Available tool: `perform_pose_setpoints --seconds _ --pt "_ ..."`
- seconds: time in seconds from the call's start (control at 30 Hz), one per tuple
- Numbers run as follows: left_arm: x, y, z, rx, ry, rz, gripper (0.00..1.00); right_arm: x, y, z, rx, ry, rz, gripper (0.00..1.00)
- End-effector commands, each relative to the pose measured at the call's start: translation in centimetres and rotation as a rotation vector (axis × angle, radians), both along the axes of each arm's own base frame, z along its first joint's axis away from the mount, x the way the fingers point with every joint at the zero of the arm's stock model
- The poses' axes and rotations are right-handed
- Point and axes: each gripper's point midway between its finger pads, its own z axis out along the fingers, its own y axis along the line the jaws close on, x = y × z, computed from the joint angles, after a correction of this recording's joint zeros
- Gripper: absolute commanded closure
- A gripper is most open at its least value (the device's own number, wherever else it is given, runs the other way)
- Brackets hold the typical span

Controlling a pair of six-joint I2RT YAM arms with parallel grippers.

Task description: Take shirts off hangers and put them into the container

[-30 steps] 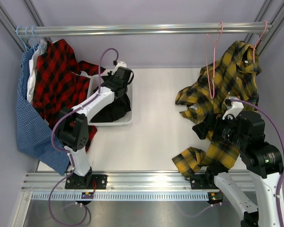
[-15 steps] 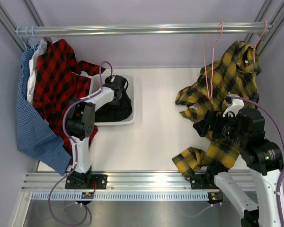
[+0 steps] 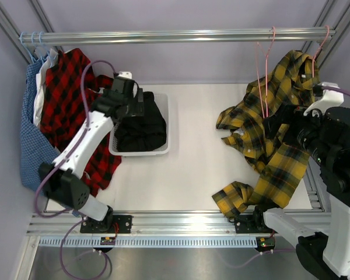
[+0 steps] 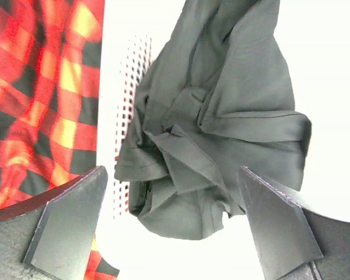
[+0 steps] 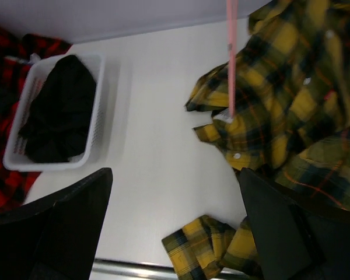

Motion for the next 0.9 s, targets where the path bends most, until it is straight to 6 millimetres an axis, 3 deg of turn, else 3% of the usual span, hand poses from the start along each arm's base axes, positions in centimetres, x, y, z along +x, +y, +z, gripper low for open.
perform_pose_setpoints --seconds 0.0,0.1,0.27,0.3,0.37,0.4,0.43,0.5,0.7,0.83,0.87 --pt "-3.0 0.0 4.0 -0.066 -0.048 -0.044 0.01 0.8 -5.3 1.6 -0.135 0.013 -0.282 0.01" --pt "-5.8 0.1 4.9 -0.124 -0.082 -0.078 0.01 1.2 -9.2 3.1 -0.205 0.01 -0.524 0.01" --pt "-10.2 0.4 3.7 -0.194 -0.124 -0.124 0.01 2.9 -12.6 4.0 -0.251 0.016 -0.718 0.0" --pt "-11.6 0.6 3.0 -0.205 -0.129 -0.137 0.01 4.4 -12.5 3.7 -0.242 0.017 -0.71 0.01" --pt "-12.7 1.0 2.4 -0.211 -0.137 -0.139 0.01 5.8 -13.5 3.0 -0.243 0.035 -0.729 0.01" --pt "-13.3 1.1 1.4 -0.213 -0.122 -0.139 0.01 7.8 -12.8 2.1 -0.222 0.048 -0.671 0.01" --pt "-13.9 1.2 1.6 -0.223 -0.138 -0.144 0.01 8.5 -13.4 1.7 -0.211 0.059 -0.679 0.01" --pt "-14.6 0.9 1.0 -0.241 -0.124 -0.158 0.01 10.8 -14.3 0.4 -0.186 0.073 -0.665 0.0" --pt "-16.0 0.4 0.3 -0.262 -0.115 -0.193 0.01 15.1 -15.8 -2.8 -0.156 0.074 -0.56 0.02" --pt "-16.3 0.6 0.3 -0.255 -0.122 -0.189 0.01 16.7 -15.7 -4.7 -0.173 0.125 -0.488 0.2" --pt "-16.3 0.6 0.2 -0.257 -0.124 -0.19 0.01 16.7 -15.7 -4.7 -0.175 0.123 -0.489 0.41"
